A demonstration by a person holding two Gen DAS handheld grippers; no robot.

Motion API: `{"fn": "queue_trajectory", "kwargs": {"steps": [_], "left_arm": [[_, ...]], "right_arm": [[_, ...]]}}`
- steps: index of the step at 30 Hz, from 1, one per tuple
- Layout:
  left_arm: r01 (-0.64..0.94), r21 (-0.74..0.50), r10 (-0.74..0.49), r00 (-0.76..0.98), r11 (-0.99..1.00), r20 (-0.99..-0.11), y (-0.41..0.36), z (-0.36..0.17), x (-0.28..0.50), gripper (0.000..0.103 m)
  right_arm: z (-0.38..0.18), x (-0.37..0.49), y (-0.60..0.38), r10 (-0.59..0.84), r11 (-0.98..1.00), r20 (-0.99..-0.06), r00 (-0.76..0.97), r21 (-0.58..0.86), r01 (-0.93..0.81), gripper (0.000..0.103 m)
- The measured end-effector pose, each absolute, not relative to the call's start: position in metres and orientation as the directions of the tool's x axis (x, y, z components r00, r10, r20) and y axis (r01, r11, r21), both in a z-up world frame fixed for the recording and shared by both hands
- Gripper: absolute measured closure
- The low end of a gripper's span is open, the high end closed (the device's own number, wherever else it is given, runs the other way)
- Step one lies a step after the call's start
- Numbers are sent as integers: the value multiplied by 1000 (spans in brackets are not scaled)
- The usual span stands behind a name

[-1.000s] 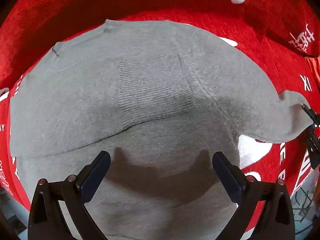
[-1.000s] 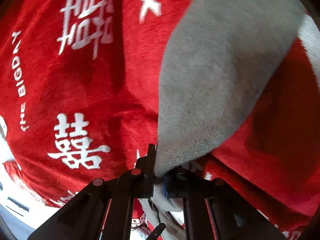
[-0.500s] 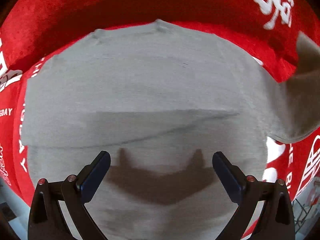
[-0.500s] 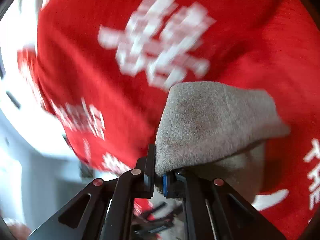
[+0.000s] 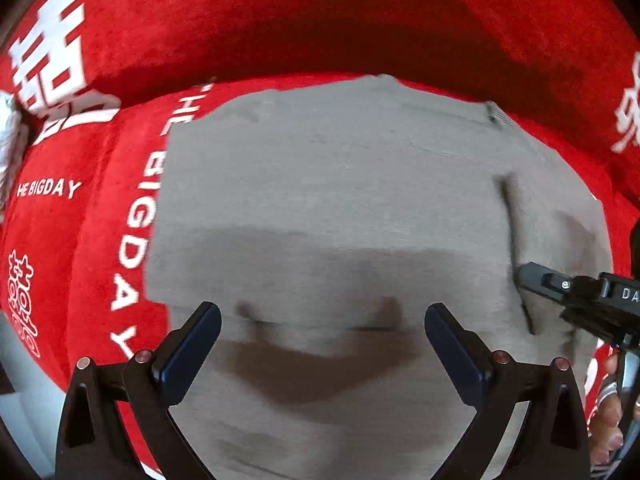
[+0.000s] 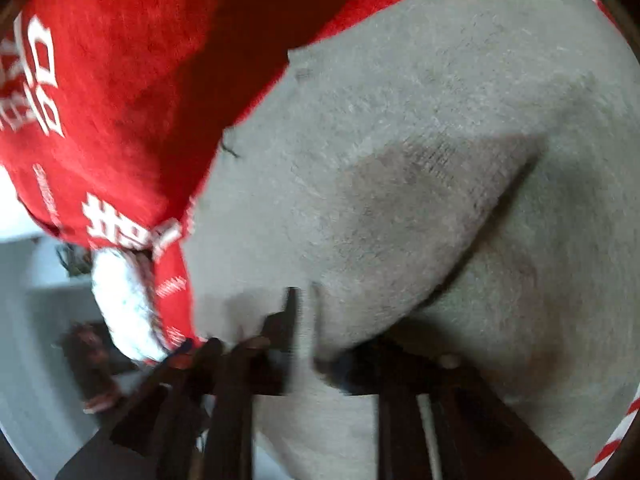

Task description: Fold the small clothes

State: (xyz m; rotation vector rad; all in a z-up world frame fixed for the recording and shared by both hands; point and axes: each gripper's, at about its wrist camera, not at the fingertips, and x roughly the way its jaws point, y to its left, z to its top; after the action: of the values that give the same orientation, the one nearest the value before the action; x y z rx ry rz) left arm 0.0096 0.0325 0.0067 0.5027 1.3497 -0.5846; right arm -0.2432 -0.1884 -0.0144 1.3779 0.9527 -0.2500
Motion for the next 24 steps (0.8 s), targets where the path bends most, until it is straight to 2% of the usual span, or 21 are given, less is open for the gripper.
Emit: {"fn": "queue_trajectory", "kwargs": {"steps": [1, 5, 6, 7, 8, 9, 12, 15, 18, 20, 21, 22, 24], "left_arm": [[644, -10, -111, 116, 765, -987, 40, 6, 18, 1], [604, -37, -133, 115, 796, -984, 50, -2, 29, 1], [595, -48, -139, 108, 802, -984, 51, -4, 31, 1], [584, -64, -149, 98, 809, -984, 53, -5, 37, 1], [572, -88, -166, 84, 816, -983, 56, -7, 44, 1], [562, -124, -192, 63, 818, -979, 59, -8, 51, 1], [544, -212, -270, 29, 812, -962, 56, 6, 54, 1], [537, -315, -372, -3, 782, -928, 60, 15, 70, 1], [506, -414, -453, -49, 757, -890, 63, 21, 83, 1], [497, -436, -469, -65, 750, -881, 62, 22, 86, 1], [500, -437, -469, -68, 748, -881, 61, 21, 87, 1], [506, -436, -465, -75, 744, -882, 59, 19, 87, 1], [511, -436, -455, -96, 741, -885, 55, 12, 84, 1]], "right_arm": [[-9, -247, -191, 354, 214, -682, 640, 725, 654, 40], [11, -265, -207, 211, 208, -736, 644, 677, 706, 40], [11, -271, -214, 177, 176, -751, 636, 660, 730, 46], [10, -272, -219, 159, 144, -758, 632, 652, 745, 76], [9, -272, -223, 148, 122, -759, 634, 651, 750, 96], [8, -271, -225, 141, 110, -757, 638, 653, 750, 97], [23, -245, -224, 122, 193, -735, 667, 677, 711, 97], [40, -197, -202, 180, 368, -713, 678, 688, 626, 97], [45, -154, -166, 244, 560, -754, 610, 623, 546, 92], [31, -133, -138, 300, 643, -802, 516, 570, 512, 83], [22, -126, -126, 316, 671, -827, 466, 542, 506, 69], [14, -122, -115, 328, 698, -851, 411, 511, 501, 62], [9, -125, -103, 336, 713, -859, 386, 499, 492, 60]]}}
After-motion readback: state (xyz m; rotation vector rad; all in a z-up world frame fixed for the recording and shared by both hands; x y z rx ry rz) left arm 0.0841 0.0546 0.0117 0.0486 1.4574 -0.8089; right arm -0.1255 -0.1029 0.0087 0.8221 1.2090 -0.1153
